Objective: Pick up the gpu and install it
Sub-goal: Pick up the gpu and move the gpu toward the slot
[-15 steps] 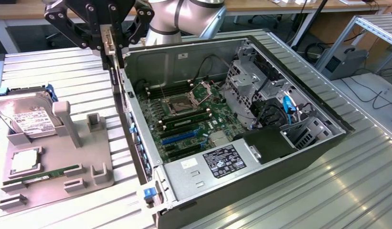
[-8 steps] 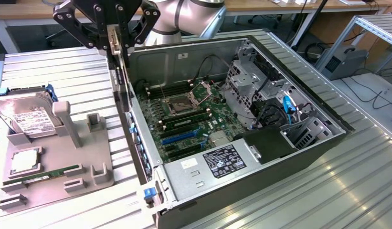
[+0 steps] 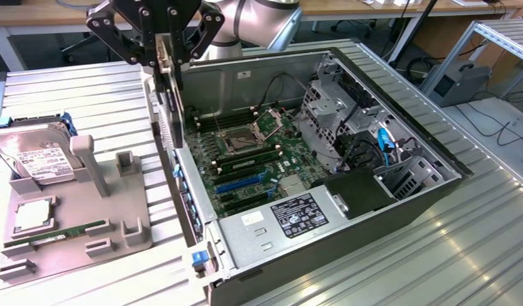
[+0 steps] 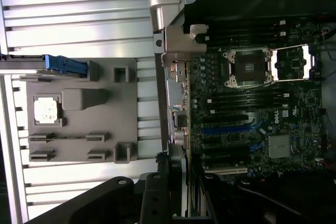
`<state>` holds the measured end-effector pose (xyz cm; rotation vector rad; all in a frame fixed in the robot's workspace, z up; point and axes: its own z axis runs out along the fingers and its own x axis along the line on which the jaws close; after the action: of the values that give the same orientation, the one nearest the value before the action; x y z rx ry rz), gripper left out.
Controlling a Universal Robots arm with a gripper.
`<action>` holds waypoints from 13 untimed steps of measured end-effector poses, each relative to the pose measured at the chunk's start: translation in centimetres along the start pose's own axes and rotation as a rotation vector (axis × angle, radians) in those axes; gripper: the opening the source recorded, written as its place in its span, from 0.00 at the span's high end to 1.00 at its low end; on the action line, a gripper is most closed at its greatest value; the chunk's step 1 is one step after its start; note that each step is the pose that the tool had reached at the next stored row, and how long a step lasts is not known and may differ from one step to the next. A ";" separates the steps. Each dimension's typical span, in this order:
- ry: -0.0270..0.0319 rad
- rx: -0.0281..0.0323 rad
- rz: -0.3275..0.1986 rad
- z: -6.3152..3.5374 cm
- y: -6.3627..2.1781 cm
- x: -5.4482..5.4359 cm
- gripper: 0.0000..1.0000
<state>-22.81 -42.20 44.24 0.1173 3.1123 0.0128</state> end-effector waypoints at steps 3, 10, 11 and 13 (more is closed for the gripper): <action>-0.0001 0.0006 0.000 0.09 0.04 -0.5 0.73; -0.0002 0.0017 0.000 0.58 0.09 -1.3 0.73; -0.0002 0.0018 0.000 0.69 0.09 -1.3 0.73; -0.0001 0.0019 0.000 0.89 0.11 -1.5 0.73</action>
<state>-21.33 -42.20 43.39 0.1173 3.1123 0.0098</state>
